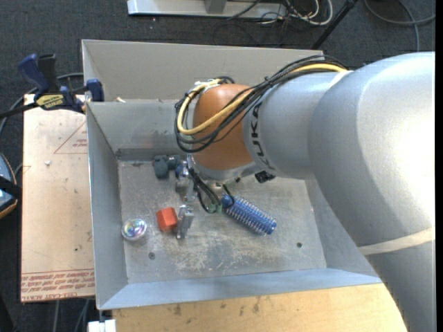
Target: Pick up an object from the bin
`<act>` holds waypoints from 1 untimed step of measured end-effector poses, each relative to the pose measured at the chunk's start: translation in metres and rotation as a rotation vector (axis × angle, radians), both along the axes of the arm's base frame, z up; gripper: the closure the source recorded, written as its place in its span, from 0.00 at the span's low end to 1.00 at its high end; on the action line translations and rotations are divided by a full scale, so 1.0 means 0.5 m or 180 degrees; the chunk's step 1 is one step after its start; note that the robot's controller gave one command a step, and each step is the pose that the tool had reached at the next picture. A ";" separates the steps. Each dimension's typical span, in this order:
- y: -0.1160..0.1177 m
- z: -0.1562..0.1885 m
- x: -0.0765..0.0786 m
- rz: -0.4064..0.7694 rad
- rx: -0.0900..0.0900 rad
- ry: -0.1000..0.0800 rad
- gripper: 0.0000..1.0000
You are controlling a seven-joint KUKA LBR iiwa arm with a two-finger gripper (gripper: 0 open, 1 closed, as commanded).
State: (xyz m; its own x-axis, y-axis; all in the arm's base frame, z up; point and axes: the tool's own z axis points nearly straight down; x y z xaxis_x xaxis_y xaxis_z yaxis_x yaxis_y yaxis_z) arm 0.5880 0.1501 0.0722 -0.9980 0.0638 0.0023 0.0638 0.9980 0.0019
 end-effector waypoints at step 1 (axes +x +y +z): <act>0.079 0.005 -0.066 0.0692 0.0003 -0.0053 0.00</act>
Offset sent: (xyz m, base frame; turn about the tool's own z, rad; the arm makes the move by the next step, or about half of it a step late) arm -0.0374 0.0379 -0.0022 -0.2183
